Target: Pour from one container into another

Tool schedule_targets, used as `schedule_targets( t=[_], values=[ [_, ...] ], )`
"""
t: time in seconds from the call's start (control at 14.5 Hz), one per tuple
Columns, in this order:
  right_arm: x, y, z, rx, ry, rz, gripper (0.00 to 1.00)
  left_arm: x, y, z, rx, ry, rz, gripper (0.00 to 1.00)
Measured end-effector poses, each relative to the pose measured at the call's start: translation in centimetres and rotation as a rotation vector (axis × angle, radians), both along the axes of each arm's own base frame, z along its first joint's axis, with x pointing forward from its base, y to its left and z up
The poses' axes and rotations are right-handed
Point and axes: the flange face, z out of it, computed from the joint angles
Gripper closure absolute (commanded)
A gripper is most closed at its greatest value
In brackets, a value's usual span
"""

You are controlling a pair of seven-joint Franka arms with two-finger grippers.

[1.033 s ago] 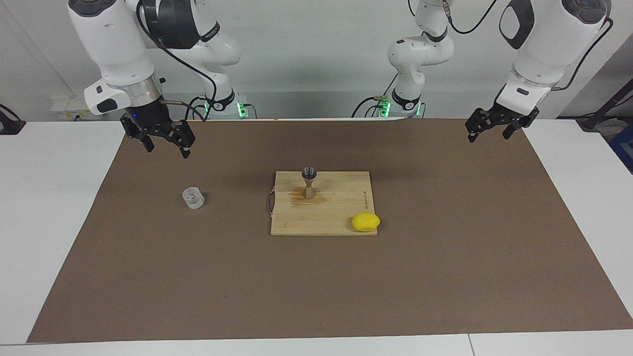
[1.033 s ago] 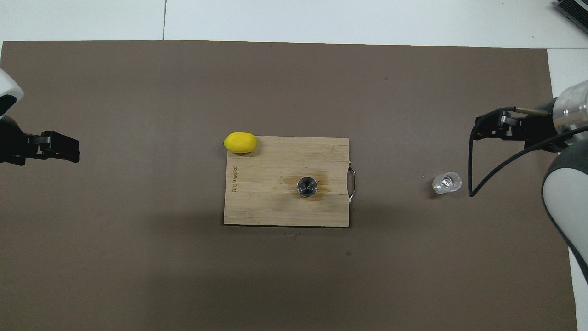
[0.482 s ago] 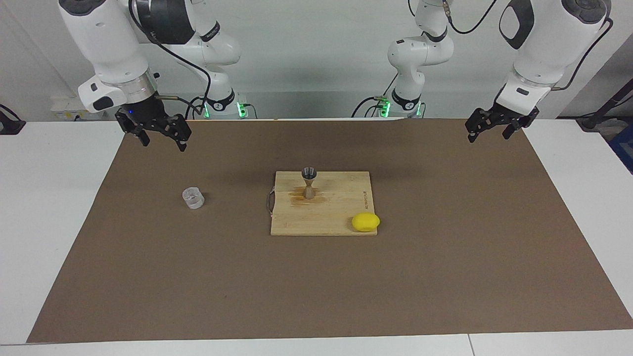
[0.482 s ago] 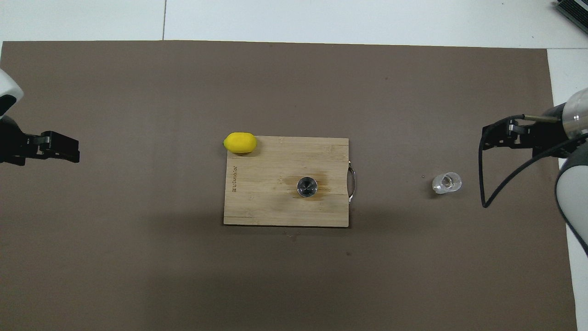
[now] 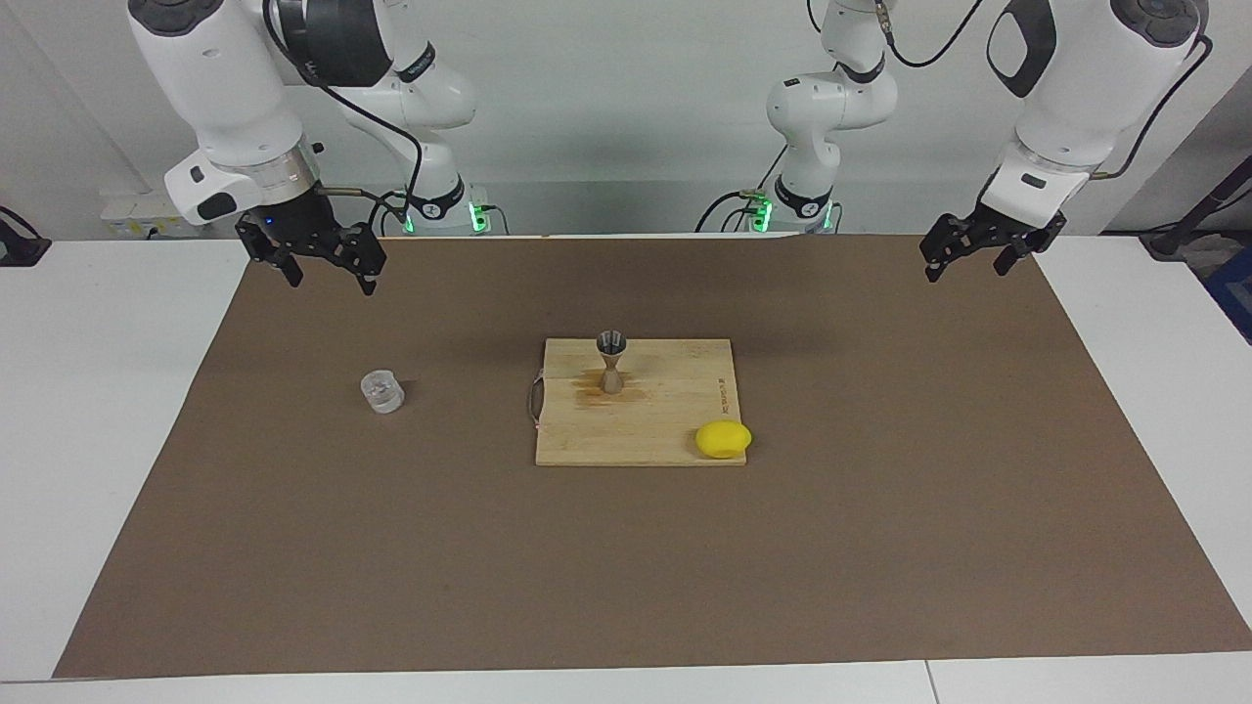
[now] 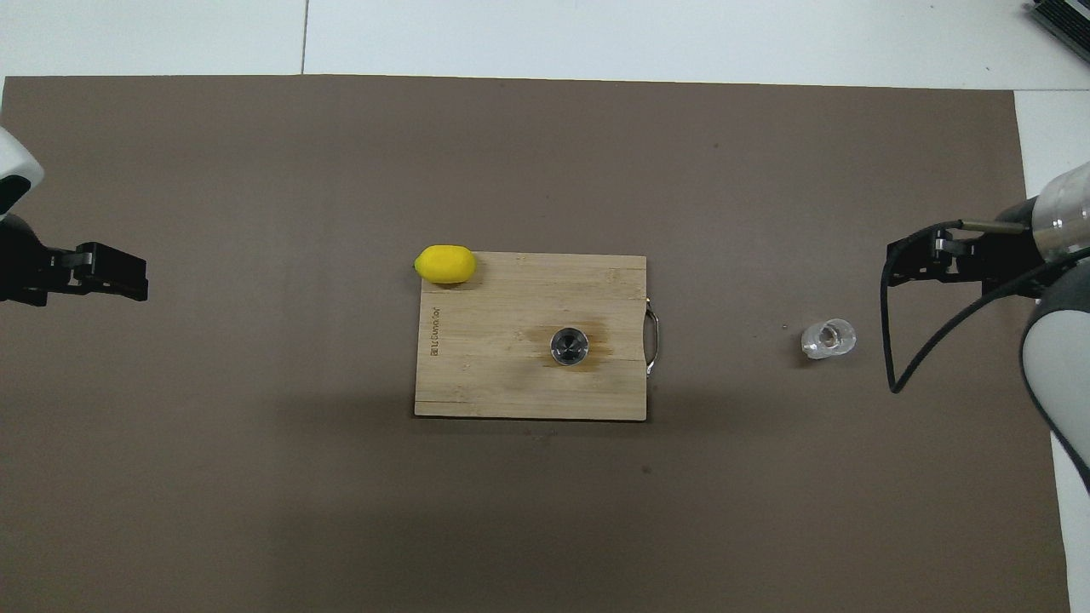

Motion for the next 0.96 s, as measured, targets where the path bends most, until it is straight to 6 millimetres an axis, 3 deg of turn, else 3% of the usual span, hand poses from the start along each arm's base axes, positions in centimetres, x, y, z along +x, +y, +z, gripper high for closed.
schedule_targets(
  t=[0.96],
  values=[
    [-0.14, -0.25, -0.13, -0.001, 0.014, -0.005, 0.00, 0.00, 0.00, 0.00, 0.000, 0.000, 0.000, 0.00]
  ],
)
